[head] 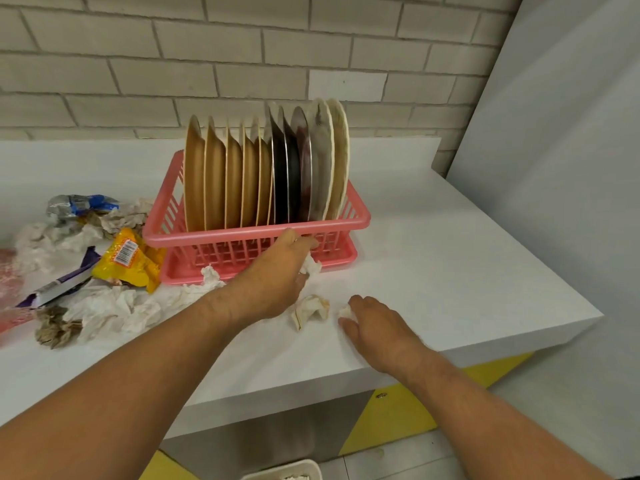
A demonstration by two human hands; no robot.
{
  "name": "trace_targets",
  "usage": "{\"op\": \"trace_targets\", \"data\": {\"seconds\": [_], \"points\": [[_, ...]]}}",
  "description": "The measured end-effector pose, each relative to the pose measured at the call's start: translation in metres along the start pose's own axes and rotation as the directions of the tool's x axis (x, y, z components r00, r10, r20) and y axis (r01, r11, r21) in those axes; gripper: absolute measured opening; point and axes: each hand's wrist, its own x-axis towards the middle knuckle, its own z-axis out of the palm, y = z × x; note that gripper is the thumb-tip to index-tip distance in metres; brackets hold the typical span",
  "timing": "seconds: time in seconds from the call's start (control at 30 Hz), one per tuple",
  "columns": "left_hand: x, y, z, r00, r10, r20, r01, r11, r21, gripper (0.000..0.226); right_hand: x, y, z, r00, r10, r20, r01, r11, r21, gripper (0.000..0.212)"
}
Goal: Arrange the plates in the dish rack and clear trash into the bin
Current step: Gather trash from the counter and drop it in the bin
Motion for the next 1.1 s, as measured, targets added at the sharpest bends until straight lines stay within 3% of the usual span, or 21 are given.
{"op": "trace_targets", "data": {"seconds": [0.17, 0.3, 0.37, 0.43, 0.53, 0.6, 0.7, 0.87, 1.0, 1.1], "points": [[-0.010, -0.005, -0.016, 0.999, -0.005, -0.048, 0.006, 0.999, 0.032, 0.030, -0.005, -0.009, -0.017, 0.992, 0.119, -0.052, -0.113, 0.988, 0.107, 0.022], [-0.028, -0.015, -0.030, 0.996, 0.055, -0.069, -0.062, 0.993, -0.103, 0.029, -0.016, -0.024, -0.026, 0.987, 0.130, -0.096, -0.105, 0.967, 0.230, 0.043], [-0.035, -0.022, -0.035, 0.989, 0.084, -0.120, -0.101, 0.985, -0.142, 0.021, -0.020, -0.037, -0.026, 0.983, 0.146, -0.116, -0.096, 0.930, 0.355, 0.034], [-0.043, -0.027, -0.040, 0.985, 0.078, -0.155, -0.098, 0.987, -0.127, 0.031, -0.022, -0.049, -0.026, 0.978, 0.166, -0.126, -0.099, 0.902, 0.420, 0.020], [-0.059, -0.030, -0.044, 0.981, 0.080, -0.179, -0.081, 0.997, 0.002, 0.057, -0.024, -0.067, -0.025, 0.973, 0.177, -0.149, -0.097, 0.896, 0.434, 0.007], [-0.069, -0.031, -0.046, 0.980, 0.041, -0.194, -0.049, 0.998, -0.035, 0.062, -0.029, -0.078, -0.025, 0.965, 0.180, -0.188, -0.079, 0.891, 0.447, 0.012], [-0.080, -0.032, -0.050, 0.984, -0.022, -0.179, -0.004, 0.990, -0.140, 0.057, -0.037, -0.090, -0.025, 0.958, 0.175, -0.225, -0.055, 0.889, 0.455, 0.024], [-0.085, -0.030, -0.054, 0.993, 0.000, -0.116, 0.002, 1.000, 0.020, 0.023, -0.048, -0.090, -0.018, 0.973, 0.131, -0.189, -0.039, 0.904, 0.425, 0.009], [-0.093, -0.015, -0.043, 0.996, -0.048, -0.077, 0.041, 0.995, -0.094, 0.022, -0.065, -0.080, -0.012, 0.979, 0.115, -0.170, -0.010, 0.854, 0.520, 0.020], [-0.102, -0.004, -0.027, 0.995, -0.019, -0.095, 0.015, 0.999, -0.045, 0.043, -0.079, -0.067, -0.004, 0.972, 0.101, -0.213, -0.001, 0.906, 0.423, 0.018]]}}
